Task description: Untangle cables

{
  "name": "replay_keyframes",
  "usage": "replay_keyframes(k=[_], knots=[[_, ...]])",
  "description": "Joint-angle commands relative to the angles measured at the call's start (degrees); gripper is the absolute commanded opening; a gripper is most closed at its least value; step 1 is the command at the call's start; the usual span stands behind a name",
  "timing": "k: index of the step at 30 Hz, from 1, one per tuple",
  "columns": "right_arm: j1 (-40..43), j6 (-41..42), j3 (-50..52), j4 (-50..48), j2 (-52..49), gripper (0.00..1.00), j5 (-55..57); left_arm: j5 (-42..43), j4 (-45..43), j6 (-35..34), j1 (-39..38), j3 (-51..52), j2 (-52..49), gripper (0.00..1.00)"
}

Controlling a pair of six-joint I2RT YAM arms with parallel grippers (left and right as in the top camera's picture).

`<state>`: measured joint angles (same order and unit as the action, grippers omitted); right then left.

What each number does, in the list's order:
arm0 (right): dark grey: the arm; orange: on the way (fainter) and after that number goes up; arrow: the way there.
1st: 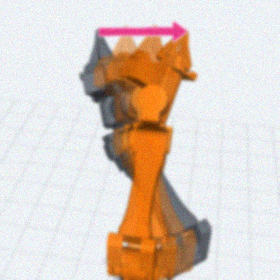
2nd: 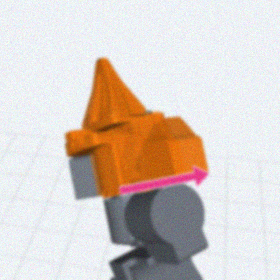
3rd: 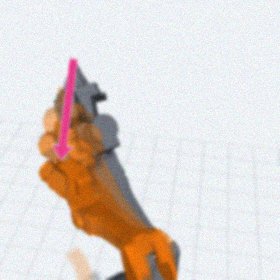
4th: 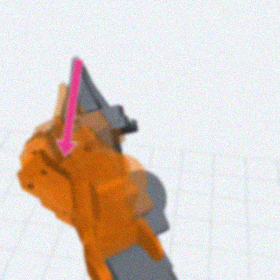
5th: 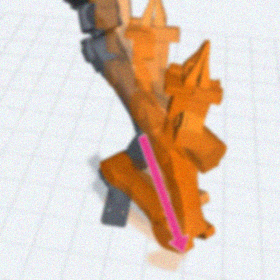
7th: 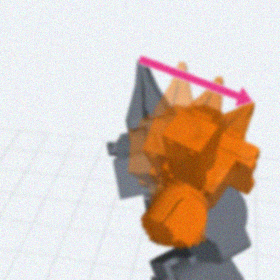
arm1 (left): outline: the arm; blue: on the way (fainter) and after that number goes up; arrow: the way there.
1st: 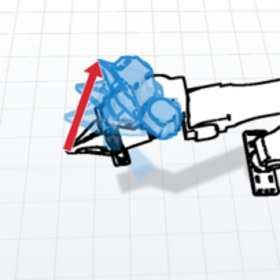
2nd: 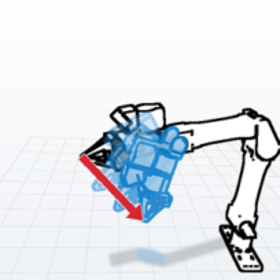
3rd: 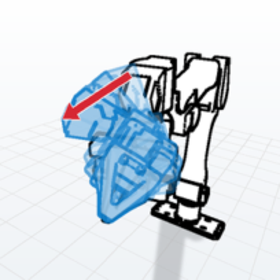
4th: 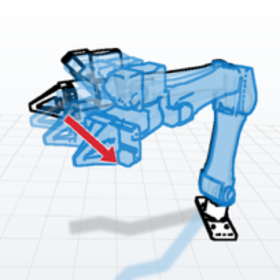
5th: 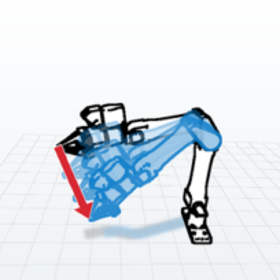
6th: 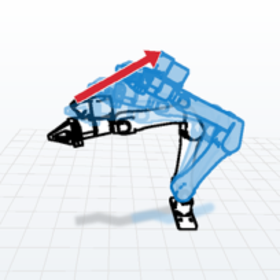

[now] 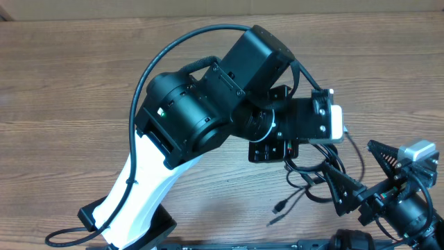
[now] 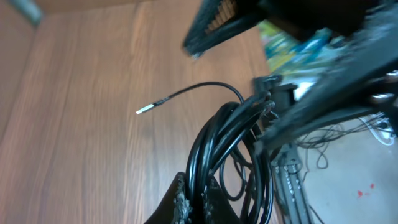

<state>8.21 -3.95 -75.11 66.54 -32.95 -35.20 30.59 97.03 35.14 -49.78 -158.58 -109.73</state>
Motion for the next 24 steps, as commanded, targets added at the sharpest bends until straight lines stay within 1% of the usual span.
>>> replay_keyframes(k=[1, 7, 8, 9, 10, 11, 12, 16, 18, 20, 21, 22, 23, 24], knots=[[0.17, -0.9, -1.03, -0.42, 0.09, 1.0, -0.52, 6.54, -0.26, 4.15, -0.72, -0.13, 0.35, 0.04], [0.17, -0.9, -1.03, -0.96, 0.09, 1.0, -2.71, 6.54, -0.42, 4.24, -3.28, -0.13, 0.35, 0.04], [0.17, -0.9, -1.03, -0.96, 0.09, 0.89, -3.58, 6.51, -0.42, 5.07, -3.63, -0.13, 0.35, 0.04], [0.17, -0.87, -1.03, -0.9, 0.09, 0.61, -4.24, 6.49, -0.55, 5.22, -3.63, -0.13, 0.35, 0.04], [0.17, -0.87, -1.03, -0.79, 0.09, 0.37, -4.42, 6.43, -0.7, 5.2, -3.61, -0.13, 0.35, 0.04], [0.17, -0.87, -1.03, -0.33, 0.09, 0.09, -5.03, 5.9, -0.94, 5.18, -3.32, -0.13, 0.35, 0.04], [0.17, -0.87, -1.03, 0.02, 0.09, 0.04, -6.16, 5.33, -1.01, 5.11, -3.13, -0.13, 0.35, 0.04], [0.17, -2.19, -1.03, 0.28, 0.09, 0.04, -9.99, 4.37, -1.11, 3.96, -3.13, -0.13, 0.35, 0.04], [0.17, -2.16, -1.03, 0.44, 0.09, 0.04, -9.97, 3.78, -1.11, 2.14, -3.1, -0.13, 0.35, 0.04], [0.17, -2.16, -1.03, 0.83, 0.09, 0.04, -9.94, 3.3, -1.2, 1.92, -3.06, -0.13, 0.35, 0.04], [0.17, -2.14, -1.03, 0.81, 0.09, 0.04, -9.9, 3.06, -1.27, 1.01, -3.06, -0.13, 0.35, 0.2], [0.17, -2.12, -1.03, 0.79, 0.09, 0.04, -9.88, 1.88, -1.57, -1.2, -3.06, -0.13, 0.35, 0.76], [0.17, -1.88, -1.03, 0.76, 0.09, 0.04, -9.68, -0.79, -2.1, -5.49, -3.06, -0.13, 0.35, 1.0], [0.17, 1.14, -1.03, 0.35, 0.09, 0.04, -6.84, -6.97, -3.04, -15.69, -2.78, -0.13, 0.35, 1.0]])
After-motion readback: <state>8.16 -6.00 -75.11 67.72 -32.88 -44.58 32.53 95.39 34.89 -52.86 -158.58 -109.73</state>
